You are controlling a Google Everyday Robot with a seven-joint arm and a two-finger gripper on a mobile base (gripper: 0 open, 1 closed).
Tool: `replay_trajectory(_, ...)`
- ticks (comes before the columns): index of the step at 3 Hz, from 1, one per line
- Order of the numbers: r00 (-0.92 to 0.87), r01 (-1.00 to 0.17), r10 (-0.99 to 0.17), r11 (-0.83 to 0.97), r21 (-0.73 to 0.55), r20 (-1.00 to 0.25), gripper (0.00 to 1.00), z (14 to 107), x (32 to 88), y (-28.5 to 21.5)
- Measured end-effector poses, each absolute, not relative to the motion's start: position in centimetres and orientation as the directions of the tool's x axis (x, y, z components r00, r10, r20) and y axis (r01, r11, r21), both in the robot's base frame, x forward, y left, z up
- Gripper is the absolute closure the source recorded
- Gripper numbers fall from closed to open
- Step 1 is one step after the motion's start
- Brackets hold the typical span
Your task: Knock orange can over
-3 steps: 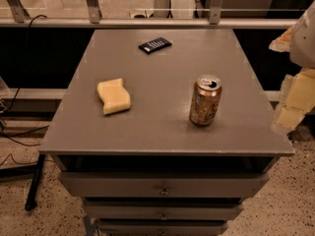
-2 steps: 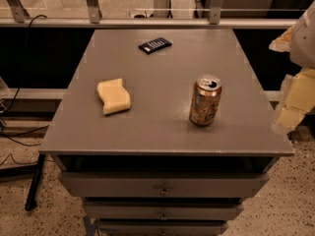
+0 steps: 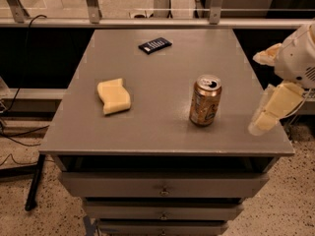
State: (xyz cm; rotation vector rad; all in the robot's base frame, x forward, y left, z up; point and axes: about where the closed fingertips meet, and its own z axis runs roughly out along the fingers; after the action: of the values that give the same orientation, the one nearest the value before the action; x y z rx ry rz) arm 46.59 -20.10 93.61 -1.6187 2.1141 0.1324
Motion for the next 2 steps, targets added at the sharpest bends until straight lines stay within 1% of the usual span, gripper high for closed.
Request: replay_trajectory(2,-0.052,-0.946,-0.774,0.242,-0.218,-0.631,0.00,89.0,50.7,-16.0)
